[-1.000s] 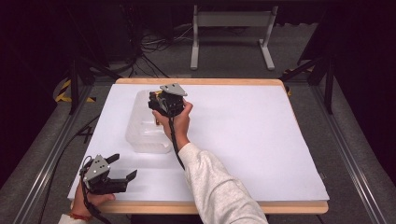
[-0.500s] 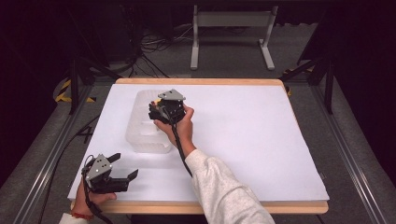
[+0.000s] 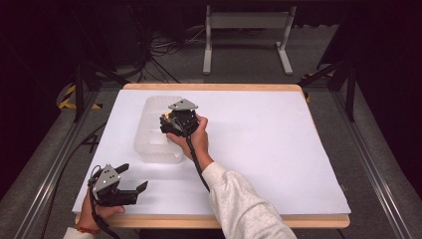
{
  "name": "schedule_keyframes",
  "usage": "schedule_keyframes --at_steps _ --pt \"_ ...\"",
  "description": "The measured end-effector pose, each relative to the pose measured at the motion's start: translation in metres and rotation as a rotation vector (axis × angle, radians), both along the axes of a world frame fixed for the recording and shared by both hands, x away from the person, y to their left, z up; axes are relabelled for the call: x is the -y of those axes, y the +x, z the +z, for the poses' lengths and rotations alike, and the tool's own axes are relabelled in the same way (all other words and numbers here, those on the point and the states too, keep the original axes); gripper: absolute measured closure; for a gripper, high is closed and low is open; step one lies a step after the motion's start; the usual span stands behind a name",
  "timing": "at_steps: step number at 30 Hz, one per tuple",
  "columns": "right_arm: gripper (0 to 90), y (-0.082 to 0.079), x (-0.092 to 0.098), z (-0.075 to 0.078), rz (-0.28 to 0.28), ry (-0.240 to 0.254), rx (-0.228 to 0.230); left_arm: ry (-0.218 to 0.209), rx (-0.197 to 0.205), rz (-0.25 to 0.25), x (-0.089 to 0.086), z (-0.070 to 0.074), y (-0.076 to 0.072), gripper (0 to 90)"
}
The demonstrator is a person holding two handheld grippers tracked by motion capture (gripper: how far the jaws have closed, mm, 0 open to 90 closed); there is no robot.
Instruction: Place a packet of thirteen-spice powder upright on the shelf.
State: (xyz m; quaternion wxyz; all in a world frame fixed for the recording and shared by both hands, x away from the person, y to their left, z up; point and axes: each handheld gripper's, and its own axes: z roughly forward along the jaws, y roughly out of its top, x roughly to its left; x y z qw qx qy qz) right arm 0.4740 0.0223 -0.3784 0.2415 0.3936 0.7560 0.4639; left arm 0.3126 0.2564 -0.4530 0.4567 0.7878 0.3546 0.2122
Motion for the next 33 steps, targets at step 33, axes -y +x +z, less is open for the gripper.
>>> schedule_keyframes --at_steps 33 --pt "22.8 -0.006 0.012 0.015 0.12 -0.143 -0.005 0.021 -0.001 0.004 0.002 -0.001 0.001 9.4"
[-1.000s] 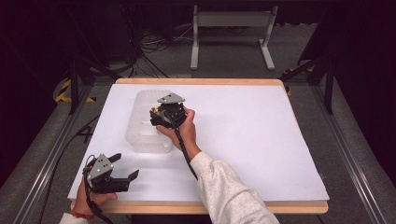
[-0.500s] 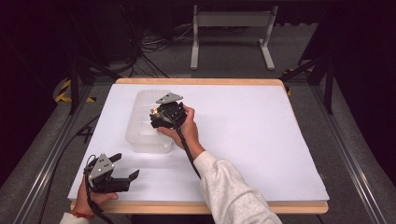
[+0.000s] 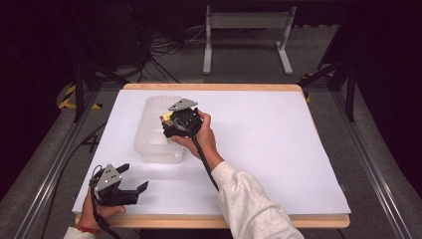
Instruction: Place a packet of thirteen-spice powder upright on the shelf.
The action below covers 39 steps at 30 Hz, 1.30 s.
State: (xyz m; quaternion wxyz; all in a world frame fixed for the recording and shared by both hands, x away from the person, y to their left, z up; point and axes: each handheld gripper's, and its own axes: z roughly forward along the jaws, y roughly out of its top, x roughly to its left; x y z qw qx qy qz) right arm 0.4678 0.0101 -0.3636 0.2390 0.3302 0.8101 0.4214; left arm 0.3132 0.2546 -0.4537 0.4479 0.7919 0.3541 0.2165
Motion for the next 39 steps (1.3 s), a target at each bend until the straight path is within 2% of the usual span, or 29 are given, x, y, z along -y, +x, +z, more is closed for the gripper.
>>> schedule_keyframes --at_steps 3,8,11,15,20,25,39 --pt "22.4 -0.002 0.005 0.002 0.0 -0.014 0.008 -0.003 -0.004 0.0 0.001 0.0 0.0 9.4" --pt "22.1 -0.006 0.014 0.009 0.005 -0.002 0.013 0.004 -0.001 0.0 0.001 0.0 -0.001 9.5" --pt "22.1 -0.011 0.02 0.012 0.001 -0.025 0.039 0.007 0.001 0.004 0.0 0.0 -0.001 9.5" --pt "21.8 -0.017 0.029 0.014 0.012 -0.036 0.036 0.008 0.006 0.002 0.0 0.0 -0.001 9.5" --pt "21.7 -0.024 0.04 0.018 0.018 -0.065 0.054 0.019 0.004 0.007 0.001 0.0 -0.001 9.4" --pt "21.2 -0.029 0.052 0.025 0.017 -0.068 0.056 0.021 0.006 0.008 0.002 0.0 -0.001 9.4" --pt "20.5 -0.038 0.081 0.027 0.022 -0.122 0.062 0.028 0.006 0.012 0.002 0.0 -0.001 9.3"
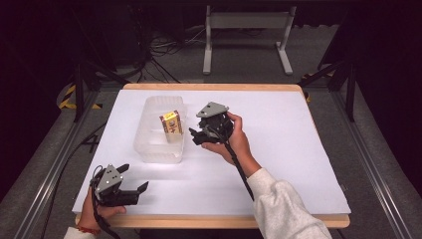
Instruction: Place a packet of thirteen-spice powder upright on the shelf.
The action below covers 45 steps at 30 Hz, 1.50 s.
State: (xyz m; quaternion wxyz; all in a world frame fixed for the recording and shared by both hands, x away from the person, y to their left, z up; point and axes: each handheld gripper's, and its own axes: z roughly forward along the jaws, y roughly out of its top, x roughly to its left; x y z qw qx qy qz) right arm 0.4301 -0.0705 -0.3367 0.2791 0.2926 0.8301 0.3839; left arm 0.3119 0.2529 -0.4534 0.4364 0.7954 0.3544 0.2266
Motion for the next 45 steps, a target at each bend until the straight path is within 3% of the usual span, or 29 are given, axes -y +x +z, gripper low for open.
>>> schedule_keyframes --at_steps 2,11,31,45 --pt "20.5 -0.001 0.004 -0.001 -0.013 -0.019 0.017 -0.004 0.0 -0.001 0.0 0.0 0.0 9.3" --pt "20.2 -0.004 0.029 -0.004 -0.029 -0.041 0.013 -0.007 -0.005 0.0 -0.001 0.0 0.0 9.3" --pt "19.3 -0.015 0.083 -0.001 -0.072 -0.039 0.008 -0.003 -0.008 -0.001 0.002 -0.001 0.001 9.1" --pt "18.6 -0.027 0.122 -0.004 -0.087 -0.075 0.019 0.004 -0.01 -0.002 0.002 -0.001 0.002 9.0"
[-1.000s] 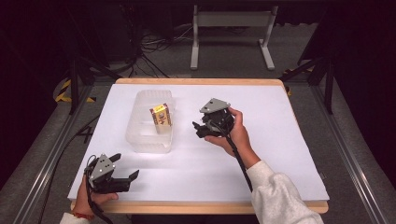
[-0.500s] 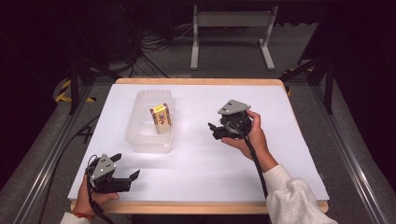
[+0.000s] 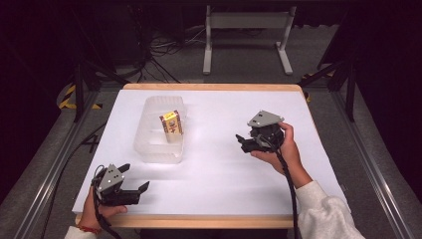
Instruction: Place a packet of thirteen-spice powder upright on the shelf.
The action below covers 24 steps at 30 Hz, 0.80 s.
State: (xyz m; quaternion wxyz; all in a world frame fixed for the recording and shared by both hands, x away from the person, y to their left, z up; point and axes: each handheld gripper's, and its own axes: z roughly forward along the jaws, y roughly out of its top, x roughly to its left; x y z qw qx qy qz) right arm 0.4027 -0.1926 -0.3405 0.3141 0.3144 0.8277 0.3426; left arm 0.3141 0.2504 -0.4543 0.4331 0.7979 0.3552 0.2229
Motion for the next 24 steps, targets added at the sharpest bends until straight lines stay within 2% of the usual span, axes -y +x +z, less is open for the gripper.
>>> schedule_keyframes --at_steps 13,18,24 --pt "18.3 -0.016 0.035 -0.013 -0.005 -0.008 -0.016 -0.001 -0.003 -0.002 0.001 0.0 0.0 9.0" --pt "17.7 -0.022 0.043 -0.019 -0.007 -0.045 -0.017 0.001 -0.004 -0.004 0.002 0.0 0.001 8.9" --pt "17.7 -0.03 0.052 -0.028 -0.007 -0.065 -0.024 0.001 -0.002 -0.005 0.002 0.0 0.001 8.9"
